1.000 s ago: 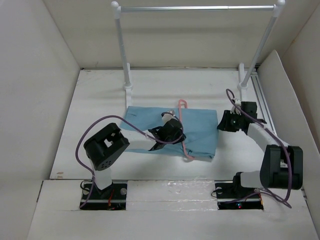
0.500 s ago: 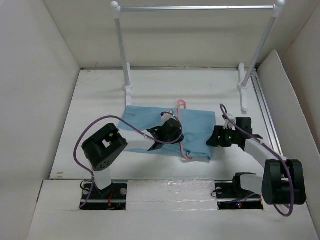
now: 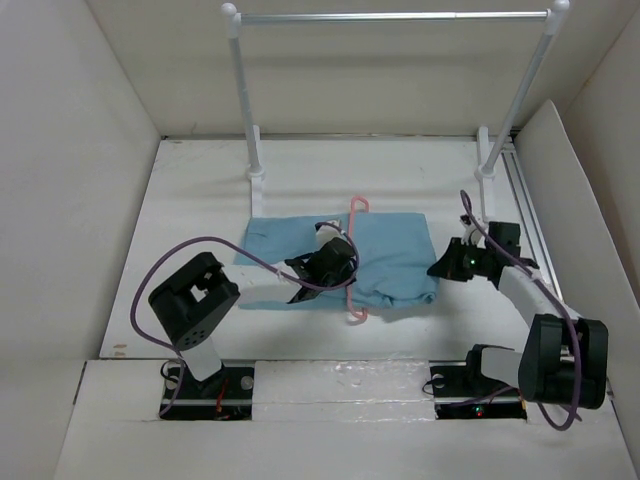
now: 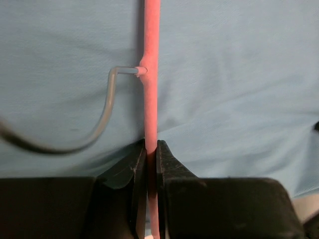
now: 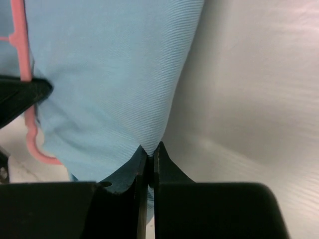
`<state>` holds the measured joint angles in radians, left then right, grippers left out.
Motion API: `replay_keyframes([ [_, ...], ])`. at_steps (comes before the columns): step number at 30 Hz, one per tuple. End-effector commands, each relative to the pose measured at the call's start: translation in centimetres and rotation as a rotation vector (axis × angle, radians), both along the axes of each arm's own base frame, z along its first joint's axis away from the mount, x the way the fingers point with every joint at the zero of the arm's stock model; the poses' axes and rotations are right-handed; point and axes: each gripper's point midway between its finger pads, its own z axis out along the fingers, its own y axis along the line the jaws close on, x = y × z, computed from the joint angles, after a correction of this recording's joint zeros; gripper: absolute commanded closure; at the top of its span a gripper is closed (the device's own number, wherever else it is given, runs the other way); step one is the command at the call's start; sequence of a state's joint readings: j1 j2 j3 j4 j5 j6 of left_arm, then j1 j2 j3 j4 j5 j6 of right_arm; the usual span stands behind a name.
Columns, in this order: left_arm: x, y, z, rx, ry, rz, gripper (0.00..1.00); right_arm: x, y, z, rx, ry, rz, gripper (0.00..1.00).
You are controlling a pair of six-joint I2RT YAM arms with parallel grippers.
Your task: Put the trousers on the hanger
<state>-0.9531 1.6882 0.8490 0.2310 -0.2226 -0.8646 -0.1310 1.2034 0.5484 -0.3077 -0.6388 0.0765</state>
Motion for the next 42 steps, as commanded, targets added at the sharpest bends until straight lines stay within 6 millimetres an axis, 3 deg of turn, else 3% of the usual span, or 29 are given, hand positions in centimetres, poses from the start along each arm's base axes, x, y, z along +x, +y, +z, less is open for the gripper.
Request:
replay_keyframes([
  [1, -0.3, 5.9, -2.1, 0.231, -0.018, 0.036, 1.0, 2.7, -4.8, 1.2, -0.176, -0.08, -0.063, 1.0],
  [3, 0.0, 7.3, -2.8, 0.263, -0.004, 0.059, 1.0, 3.1, -6.3, 1.0, -0.188, -0.078, -0.099, 1.0],
  [7, 0.0, 8.3, -3.3, 0.297, 0.007, 0.073, 1.0, 3.3, -7.2, 0.1, -0.202, -0.06, -0.116, 1.0],
  [11, 0.7, 8.3, -2.8, 0.312, 0.008, 0.118, 1.0, 3.0, -7.0, -0.9, -0.186, -0.04, -0.108, 1.0],
  [15, 1.6, 8.4, -1.7, 0.318, 0.009, 0.2, 1.0, 1.0, -6.4, -1.9, -0.187, -0.01, -0.083, 1.0],
  [17, 2.2, 7.5, -0.8, 0.286, -0.001, 0.204, 1.0, -0.3, -5.4, -2.3, -0.146, 0.007, -0.065, 1.0],
  [18, 2.3, 7.2, -0.5, 0.274, -0.004, 0.198, 1.0, -0.3, -5.5, -1.7, -0.157, -0.008, -0.07, 0.93],
  [19, 2.5, 6.8, -0.1, 0.255, -0.013, 0.196, 1.0, -0.6, -5.3, -1.5, -0.167, -0.002, -0.066, 0.78],
  [20, 2.2, 6.4, 0.0, 0.252, -0.016, 0.183, 1.0, -0.1, -5.6, -1.1, -0.183, -0.018, -0.083, 0.48],
  [21, 1.8, 5.9, 0.2, 0.246, -0.02, 0.167, 1.0, 0.9, -5.7, -0.1, -0.179, -0.058, -0.093, 0.38],
  [23, 1.3, 5.5, 0.3, 0.24, -0.016, 0.152, 1.0, 2.8, -5.7, 1.0, -0.169, -0.096, -0.083, 0.29],
  [24, 1.1, 5.6, 0.3, 0.232, -0.011, 0.152, 1.0, 4.7, -6.1, 2.6, -0.17, -0.13, -0.078, 0.27],
  [26, 0.7, 5.5, 0.4, 0.213, -0.002, 0.141, 1.0, 6.9, -5.9, 1.7, -0.137, -0.103, -0.066, 0.25],
  [28, 0.6, 5.5, 0.8, 0.197, -0.012, 0.137, 1.0, 10.1, -5.7, 2.5, -0.101, -0.157, -0.063, 0.25],
  [29, 0.3, 5.4, 0.9, 0.198, -0.016, 0.13, 1.0, 10.8, -4.4, 1.4, -0.047, -0.131, -0.022, 0.25],
  [31, 0.4, 5.6, 1.1, 0.204, -0.021, 0.134, 1.0, 12.9, -2.4, 2.2, -0.002, -0.156, 0.008, 0.25],
  [35, 0.6, 5.6, 1.2, 0.206, -0.03, 0.139, 1.0, 14.8, 0.9, 1.6, 0.025, -0.148, 0.073, 0.25],
  [38, 0.7, 5.6, 1.5, 0.196, -0.035, 0.145, 1.0, 15.0, 2.3, -0.6, 0.079, -0.092, 0.07, 0.29],
  [40, 0.7, 5.7, 1.5, 0.199, -0.039, 0.149, 1.0, 15.7, 2.8, -1.6, 0.134, -0.091, 0.055, 0.45],
  [41, 0.8, 5.7, 1.6, 0.201, -0.042, 0.152, 1.0, 15.7, 3.2, -1.5, 0.162, -0.094, 0.059, 0.74],
  [42, 0.7, 5.9, 1.6, 0.202, -0.041, 0.154, 1.0, 15.6, 2.7, -1.8, 0.167, -0.108, 0.036, 0.84],
])
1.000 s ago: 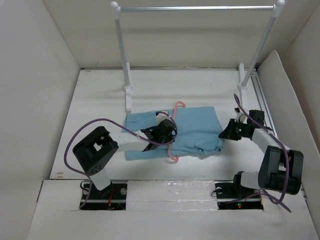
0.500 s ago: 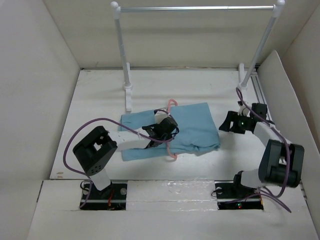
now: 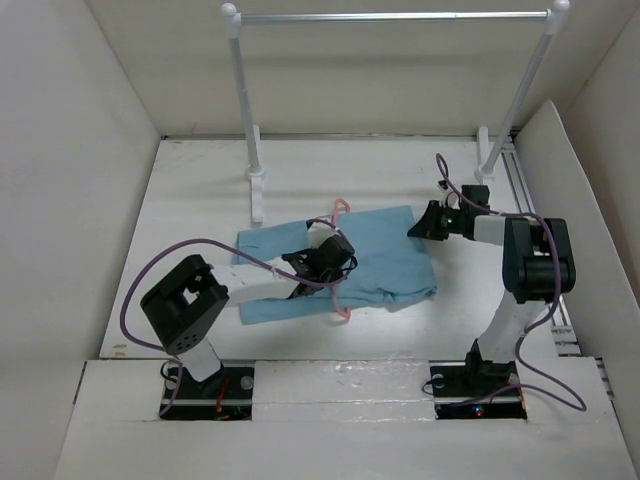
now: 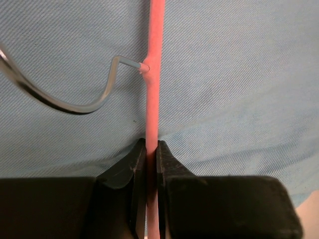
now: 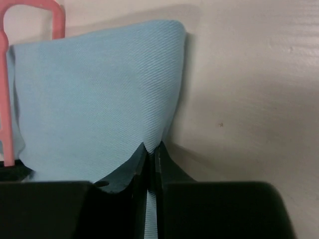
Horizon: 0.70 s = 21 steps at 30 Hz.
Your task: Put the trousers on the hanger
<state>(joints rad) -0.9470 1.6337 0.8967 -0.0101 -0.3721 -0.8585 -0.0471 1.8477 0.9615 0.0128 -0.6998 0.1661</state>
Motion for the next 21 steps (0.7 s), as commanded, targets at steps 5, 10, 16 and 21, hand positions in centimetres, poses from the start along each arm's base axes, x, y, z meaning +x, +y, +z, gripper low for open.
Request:
replay_keyframes([
  [5, 0.4, 2.8, 1.1, 0.023, -0.028, 0.077, 1.0, 1.2, -3.2, 3.1, 0.02, -0.113, -0.128, 1.0],
  [10, 0.6, 4.3, 0.9, 0.047, -0.035, 0.098, 1.0, -0.1, -7.3, 3.5, -0.025, -0.111, -0.215, 1.0],
  [16, 0.7, 4.6, -0.1, 0.09, -0.007, 0.121, 1.0, -1.3, -9.1, 3.2, -0.05, -0.092, -0.256, 1.0],
  [21, 1.5, 2.5, 1.3, 0.033, -0.042, 0.087, 1.0, -1.9, -8.2, 1.1, -0.041, -0.016, -0.187, 0.97],
])
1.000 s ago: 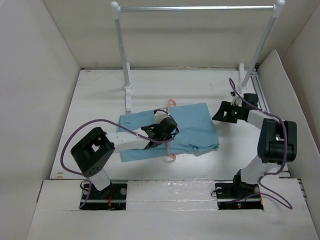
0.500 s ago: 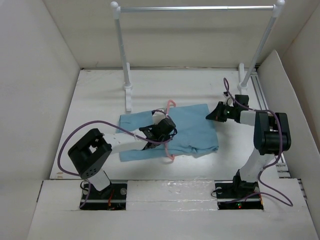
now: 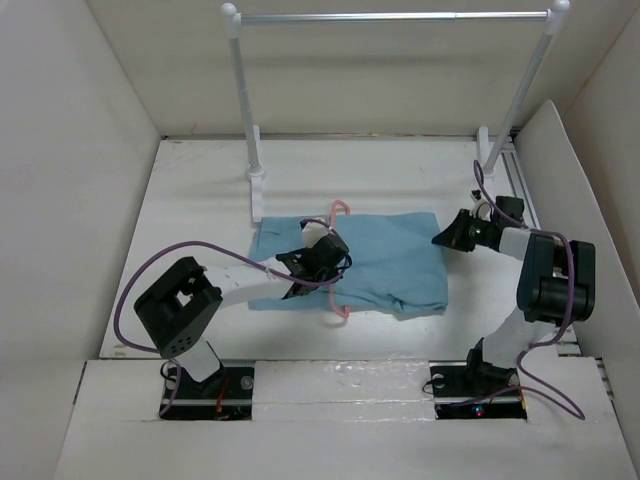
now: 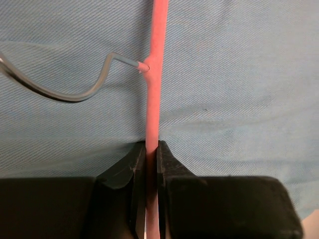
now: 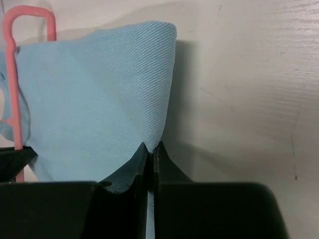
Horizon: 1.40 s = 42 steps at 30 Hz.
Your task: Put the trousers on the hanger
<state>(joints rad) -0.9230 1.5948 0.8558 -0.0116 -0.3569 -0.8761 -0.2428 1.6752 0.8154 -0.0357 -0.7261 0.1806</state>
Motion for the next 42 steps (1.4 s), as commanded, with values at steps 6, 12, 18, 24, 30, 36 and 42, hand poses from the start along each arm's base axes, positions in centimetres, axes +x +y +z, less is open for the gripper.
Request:
replay_keyframes([
  [6, 2.2, -1.9, 4.1, 0.02, -0.113, 0.016, 1.0, 1.4, -0.8, 0.2, -0.094, -0.047, 0.028, 0.63],
  [12, 2.3, -3.3, 6.3, 0.044, -0.17, 0.004, 1.0, 1.0, -0.1, 1.3, -0.12, -0.046, 0.041, 0.47],
  [18, 1.7, -4.2, 10.9, 0.018, -0.249, -0.021, 1.0, -0.3, 1.8, 9.8, -0.211, -0.214, 0.072, 0.4],
  [24, 1.2, -5.5, 14.6, -0.054, -0.321, -0.032, 1.0, -7.6, 12.1, 15.8, -0.067, -0.383, 0.319, 0.38],
  [30, 1.7, -6.0, 17.7, -0.135, -0.385, -0.017, 1.0, -15.3, 18.5, 17.4, 0.147, -0.402, 0.429, 0.42],
  [36, 1.9, -6.4, 19.2, -0.168, -0.409, -0.015, 1.0, -18.5, 22.1, 17.8, 0.261, -0.379, 0.499, 0.37],
  [42, 1.6, -5.7, 21.0, -0.215, -0.436, -0.006, 1.0, -17.6, 25.4, 20.7, 0.298, -0.463, 0.519, 0.33],
])
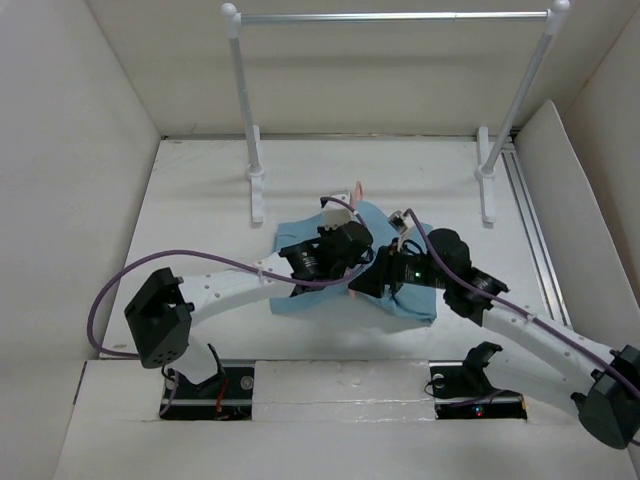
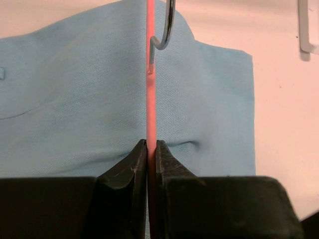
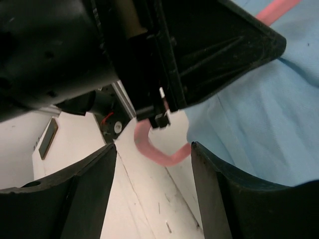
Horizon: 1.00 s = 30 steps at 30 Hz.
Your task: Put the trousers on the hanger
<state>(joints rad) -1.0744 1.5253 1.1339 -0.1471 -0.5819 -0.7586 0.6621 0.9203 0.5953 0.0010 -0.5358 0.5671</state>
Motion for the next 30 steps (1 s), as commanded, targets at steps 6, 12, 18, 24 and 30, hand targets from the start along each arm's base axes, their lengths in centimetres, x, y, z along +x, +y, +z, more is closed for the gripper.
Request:
replay_keyframes([
  [6, 0.3, 0.3, 11.2, -0.281, -0.187, 0.026, 1.0, 2.3, 3.8, 4.1, 0.14, -0.09, -0.064, 0.33],
  [12, -1.1, 0.9, 14.3, -0.329, -0.218, -0.001, 1.0, 2.0, 5.9, 6.9, 0.276, -0.154, -0.013, 0.33],
  [18, -1.3, 1.4, 15.7, -0.343, -0.25, 0.01, 1.0, 1.7, 7.2, 9.9, 0.294, -0.21, -0.01, 0.35],
  [24, -1.2, 1.5, 18.1, -0.363, -0.295, 0.001, 1.0, 1.1, 7.0, 11.4, 0.366, -0.199, -0.035, 0.78],
  [30, -1.3, 1.5, 22.1, -0.396, -0.364, -0.037, 1.0, 0.1, 6.6, 14.5, 0.42, -0.239, -0.042, 1.0],
])
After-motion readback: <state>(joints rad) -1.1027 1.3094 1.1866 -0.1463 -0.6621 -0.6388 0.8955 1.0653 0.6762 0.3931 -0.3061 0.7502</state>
